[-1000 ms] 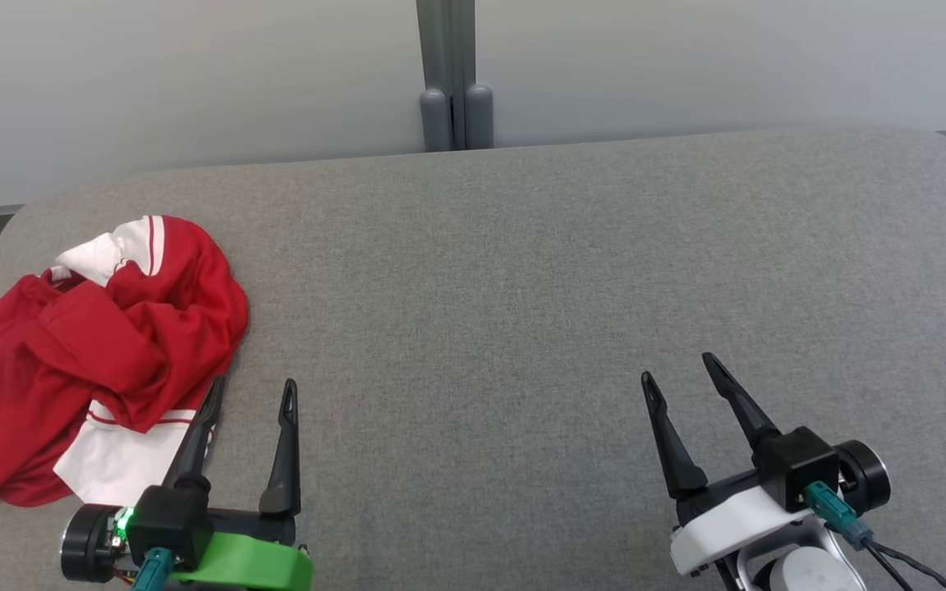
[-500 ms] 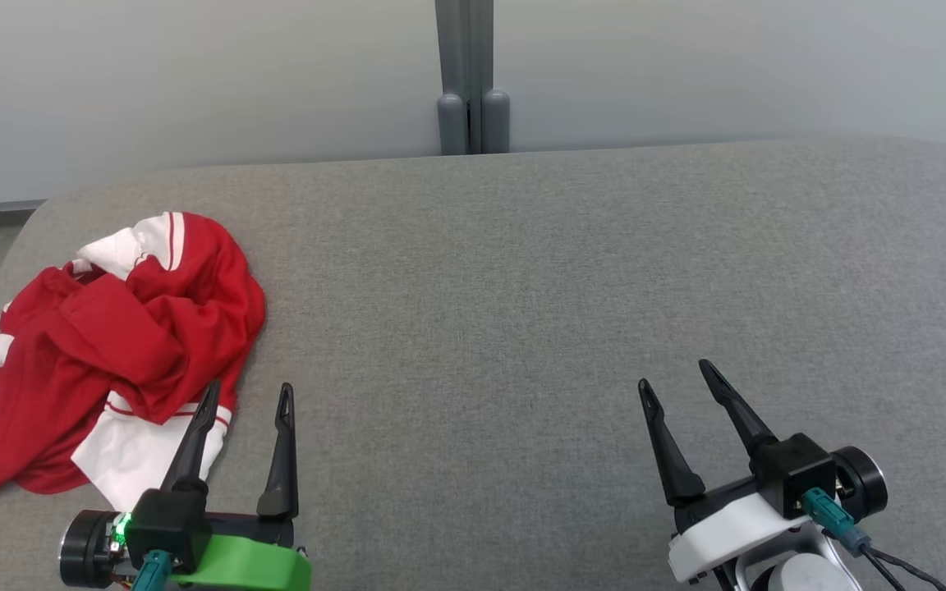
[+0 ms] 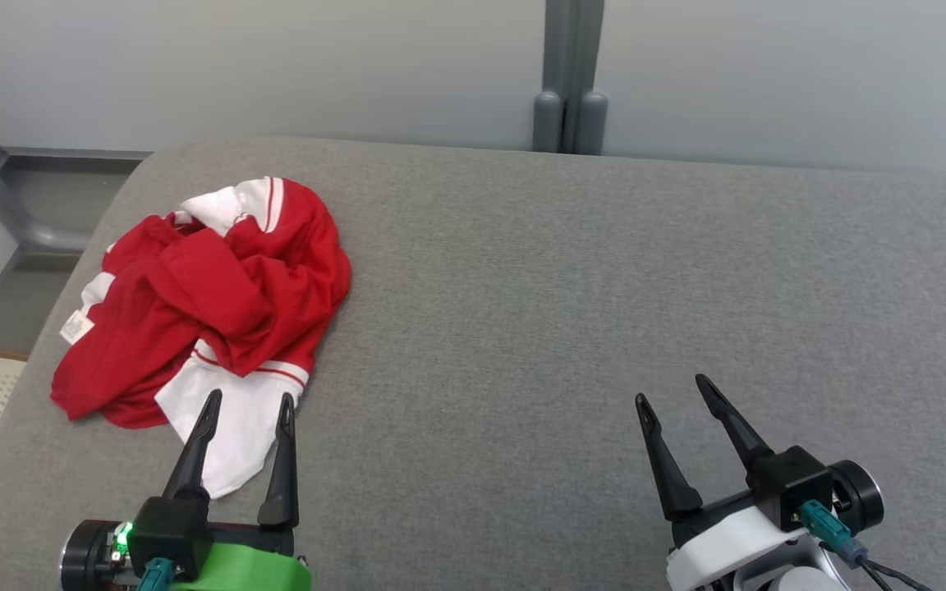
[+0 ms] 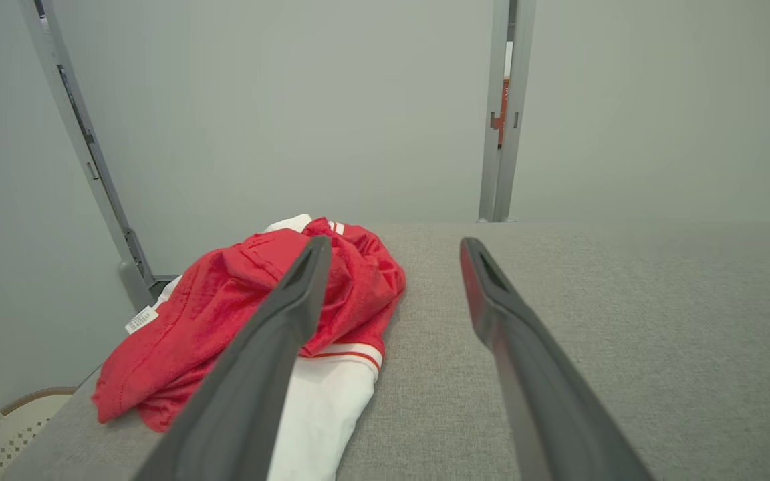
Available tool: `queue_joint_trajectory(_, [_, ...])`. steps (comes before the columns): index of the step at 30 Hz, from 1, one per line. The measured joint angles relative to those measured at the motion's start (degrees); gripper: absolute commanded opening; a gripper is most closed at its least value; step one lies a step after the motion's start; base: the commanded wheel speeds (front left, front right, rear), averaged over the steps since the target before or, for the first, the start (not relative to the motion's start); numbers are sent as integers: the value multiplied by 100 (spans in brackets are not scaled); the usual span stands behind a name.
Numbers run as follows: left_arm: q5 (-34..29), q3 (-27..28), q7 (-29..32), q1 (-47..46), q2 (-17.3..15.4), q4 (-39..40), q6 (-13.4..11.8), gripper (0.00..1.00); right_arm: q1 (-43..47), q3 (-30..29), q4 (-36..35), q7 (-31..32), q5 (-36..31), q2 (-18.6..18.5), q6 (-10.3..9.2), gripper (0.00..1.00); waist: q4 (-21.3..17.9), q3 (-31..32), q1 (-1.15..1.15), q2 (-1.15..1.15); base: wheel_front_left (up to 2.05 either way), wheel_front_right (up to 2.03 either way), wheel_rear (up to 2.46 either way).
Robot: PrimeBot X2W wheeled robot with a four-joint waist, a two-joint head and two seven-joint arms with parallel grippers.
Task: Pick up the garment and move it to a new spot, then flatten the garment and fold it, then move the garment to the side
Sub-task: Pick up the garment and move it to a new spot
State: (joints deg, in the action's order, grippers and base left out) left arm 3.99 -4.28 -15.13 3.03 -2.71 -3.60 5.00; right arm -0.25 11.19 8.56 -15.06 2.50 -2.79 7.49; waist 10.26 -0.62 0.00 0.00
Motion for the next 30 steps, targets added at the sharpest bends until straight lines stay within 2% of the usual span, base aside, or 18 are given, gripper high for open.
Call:
queue_joint_trajectory(16, [-51, 78, 0, 117, -2, 8, 3, 100, 59, 126, -9, 0, 52, 0, 0, 100, 1100, 58, 0, 0, 0, 0, 0])
queue_joint_trajectory(23, [1, 87, 0, 139, -2, 29, 4, 100, 85, 137, -27, 0, 46, 1, 0, 100, 1378, 43, 0, 0, 0, 0, 0])
queue_joint_trajectory(30, [102, 104, 0, 140, -2, 48, -21, 100, 75, 159, -26, 0, 8, 2, 0, 100, 1464, -55, 0, 0, 0, 0, 0])
